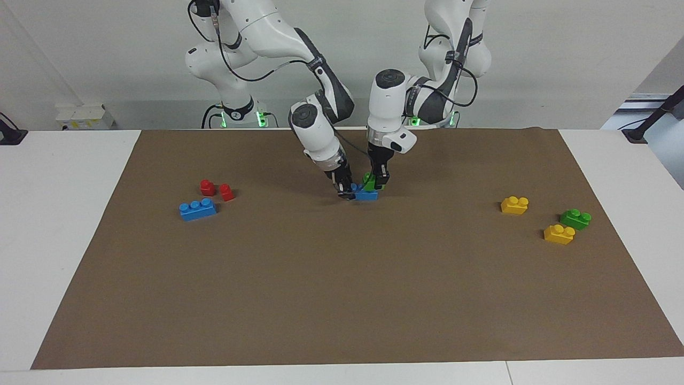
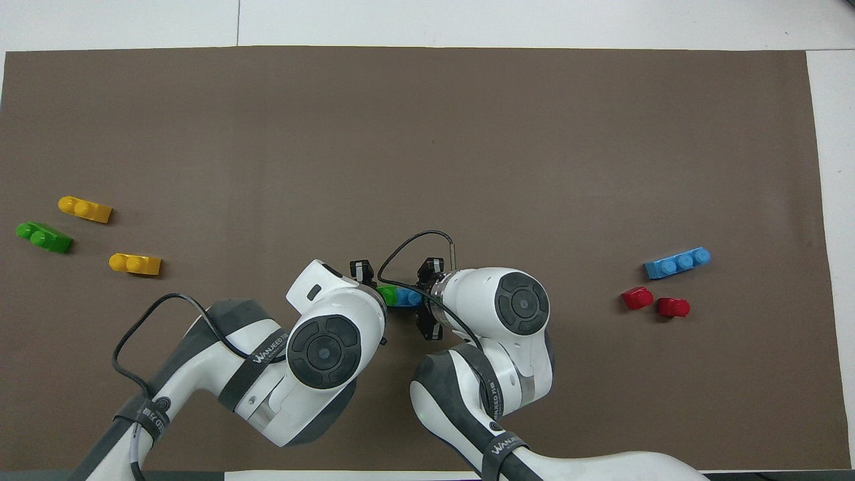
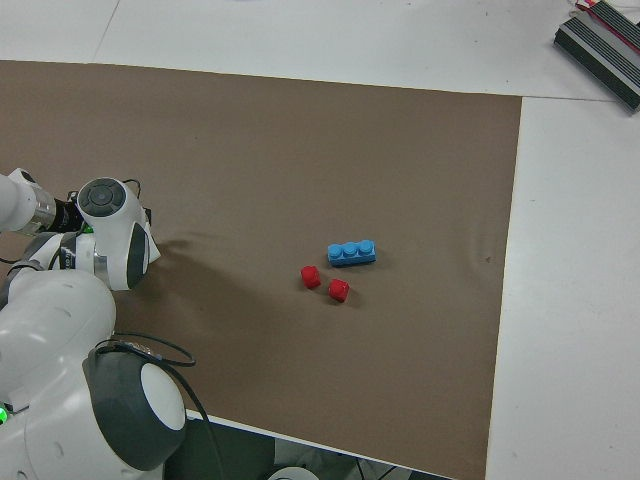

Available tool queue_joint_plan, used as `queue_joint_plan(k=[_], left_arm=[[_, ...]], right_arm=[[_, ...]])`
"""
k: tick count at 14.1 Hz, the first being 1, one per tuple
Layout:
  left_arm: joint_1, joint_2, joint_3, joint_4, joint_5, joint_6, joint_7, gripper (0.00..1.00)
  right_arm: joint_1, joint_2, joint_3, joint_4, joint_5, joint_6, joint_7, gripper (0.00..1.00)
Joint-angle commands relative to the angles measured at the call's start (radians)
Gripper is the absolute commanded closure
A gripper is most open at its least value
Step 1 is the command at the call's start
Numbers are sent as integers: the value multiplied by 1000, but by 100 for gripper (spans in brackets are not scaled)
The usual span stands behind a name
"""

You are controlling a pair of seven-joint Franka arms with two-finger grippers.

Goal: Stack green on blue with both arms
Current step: 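Press the green brick onto the blue brick end with the left gripper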

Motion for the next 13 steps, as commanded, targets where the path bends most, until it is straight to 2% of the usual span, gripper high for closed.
queue_joint_plan(k=[1,13], left_arm=[[-16,12,9,-15,24,36,-22,100],[-53,50,8,-15,24,41,-27,100]], right_arm=[[-20,-4,-2,-29,-36,-6,-13,100],[-23,-7,-2,-35,-36,-4,-30,100]])
